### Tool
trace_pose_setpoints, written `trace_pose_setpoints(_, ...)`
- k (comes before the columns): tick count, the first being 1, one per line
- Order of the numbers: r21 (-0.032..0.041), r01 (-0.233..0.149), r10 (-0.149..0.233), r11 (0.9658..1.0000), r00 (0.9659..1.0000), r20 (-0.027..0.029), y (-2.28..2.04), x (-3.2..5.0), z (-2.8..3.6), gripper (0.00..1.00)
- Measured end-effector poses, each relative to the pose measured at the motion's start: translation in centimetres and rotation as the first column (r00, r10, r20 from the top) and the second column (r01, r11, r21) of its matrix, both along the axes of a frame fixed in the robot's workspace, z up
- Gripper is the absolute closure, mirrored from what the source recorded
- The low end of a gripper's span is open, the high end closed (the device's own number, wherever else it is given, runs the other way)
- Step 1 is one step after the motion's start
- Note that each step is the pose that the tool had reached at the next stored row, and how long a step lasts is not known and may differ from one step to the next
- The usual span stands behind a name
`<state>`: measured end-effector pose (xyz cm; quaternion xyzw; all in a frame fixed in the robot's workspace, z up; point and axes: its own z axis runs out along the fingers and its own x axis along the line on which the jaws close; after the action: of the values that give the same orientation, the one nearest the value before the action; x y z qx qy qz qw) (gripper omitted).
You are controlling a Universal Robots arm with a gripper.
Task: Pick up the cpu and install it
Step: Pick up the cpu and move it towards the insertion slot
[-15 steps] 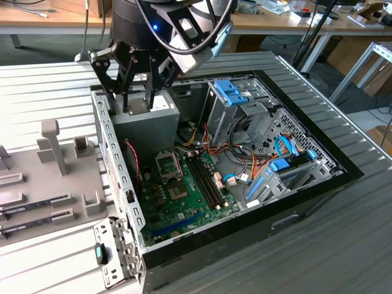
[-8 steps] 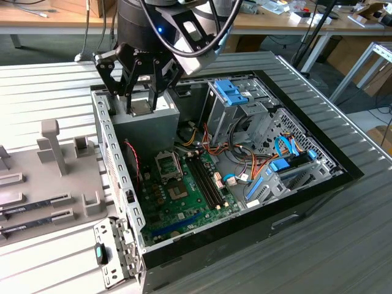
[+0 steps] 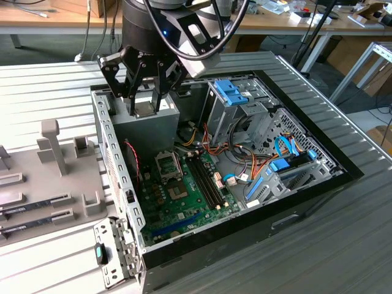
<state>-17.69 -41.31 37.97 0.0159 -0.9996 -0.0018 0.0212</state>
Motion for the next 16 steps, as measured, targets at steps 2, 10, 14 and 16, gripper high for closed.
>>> trace_pose_setpoints(2, 0.0000, 0.000, 0.000, 1.0000, 1.0000, 0.0000, -0.07, 0.12, -0.06, 0.53)
trace_pose_setpoints(10, 0.0000, 0.000, 0.000, 1.0000, 1.0000, 0.0000, -0.25, 0.54, -0.26, 0.53)
trace_pose_setpoints(14, 0.0001, 0.000, 0.000, 1.0000, 1.0000, 0.0000, -0.34, 0.71, -0.34, 0.53)
trace_pose_setpoints(16, 0.0001, 0.000, 0.000, 1.0000, 1.0000, 0.0000, -0.45, 0.82, -0.40, 0.53)
